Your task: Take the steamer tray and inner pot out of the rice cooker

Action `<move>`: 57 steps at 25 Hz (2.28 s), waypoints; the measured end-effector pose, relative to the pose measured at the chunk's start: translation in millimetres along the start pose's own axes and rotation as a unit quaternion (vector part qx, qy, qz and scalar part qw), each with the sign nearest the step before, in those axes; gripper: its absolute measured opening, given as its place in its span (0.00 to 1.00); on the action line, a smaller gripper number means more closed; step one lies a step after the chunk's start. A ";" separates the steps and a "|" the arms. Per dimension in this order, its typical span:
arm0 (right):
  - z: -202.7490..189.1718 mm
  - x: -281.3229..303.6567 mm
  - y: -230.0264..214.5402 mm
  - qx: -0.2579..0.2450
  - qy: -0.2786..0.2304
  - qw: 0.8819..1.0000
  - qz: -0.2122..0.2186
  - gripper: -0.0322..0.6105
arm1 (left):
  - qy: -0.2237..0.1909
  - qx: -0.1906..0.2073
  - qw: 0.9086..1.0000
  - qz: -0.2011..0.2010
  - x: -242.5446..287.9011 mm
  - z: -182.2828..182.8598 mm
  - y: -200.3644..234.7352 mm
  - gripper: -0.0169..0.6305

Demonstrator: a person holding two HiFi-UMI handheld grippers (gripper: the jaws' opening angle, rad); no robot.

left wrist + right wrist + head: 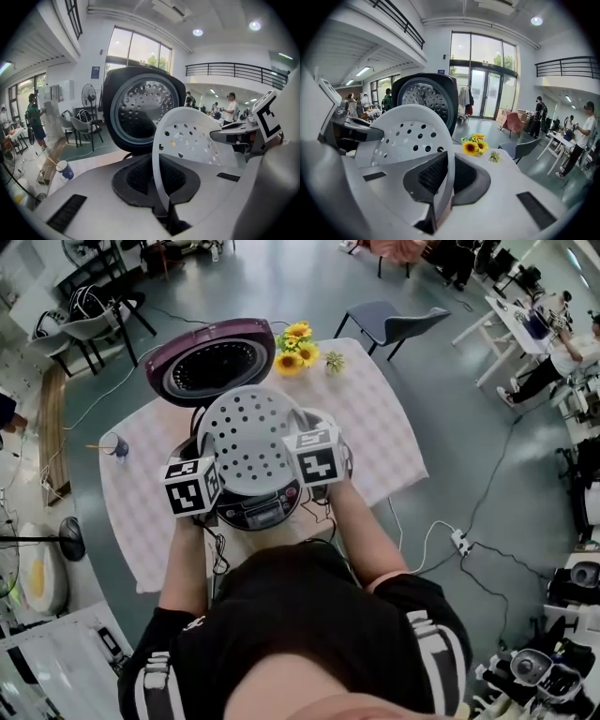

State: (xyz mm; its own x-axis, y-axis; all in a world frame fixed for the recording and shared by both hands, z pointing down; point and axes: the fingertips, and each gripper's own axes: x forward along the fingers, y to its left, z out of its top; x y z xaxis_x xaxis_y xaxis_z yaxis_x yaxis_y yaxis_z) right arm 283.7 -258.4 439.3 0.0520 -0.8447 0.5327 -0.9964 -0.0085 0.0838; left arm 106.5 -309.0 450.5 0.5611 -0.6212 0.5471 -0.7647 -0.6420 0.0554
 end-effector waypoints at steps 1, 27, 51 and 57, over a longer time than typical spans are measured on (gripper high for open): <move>-0.9 -0.5 6.5 0.007 0.002 1.000 -0.002 0.07 | 0.001 0.004 1.000 -0.003 -3.4 -1.2 5.0 0.05; 40.6 60.3 326.0 -0.038 0.013 0.996 0.082 0.07 | -0.011 -0.058 0.998 0.035 -144.9 -103.6 285.6 0.05; -46.2 215.0 397.0 0.000 0.124 0.986 0.108 0.07 | 0.095 -0.076 0.991 0.052 -49.4 -202.8 389.1 0.06; -83.6 238.0 397.7 0.013 0.170 0.979 0.113 0.07 | 0.130 -0.131 0.983 0.011 -23.0 -233.8 391.7 0.07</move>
State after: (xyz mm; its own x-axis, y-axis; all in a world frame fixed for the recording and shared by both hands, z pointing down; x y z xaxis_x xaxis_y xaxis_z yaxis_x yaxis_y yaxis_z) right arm -94.6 -418.1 669.8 -0.1558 -0.5998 0.7848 -0.9861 0.1409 -0.0880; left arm -280.0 -441.1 654.9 0.4698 -0.4749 0.7442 -0.8498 -0.4715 0.2356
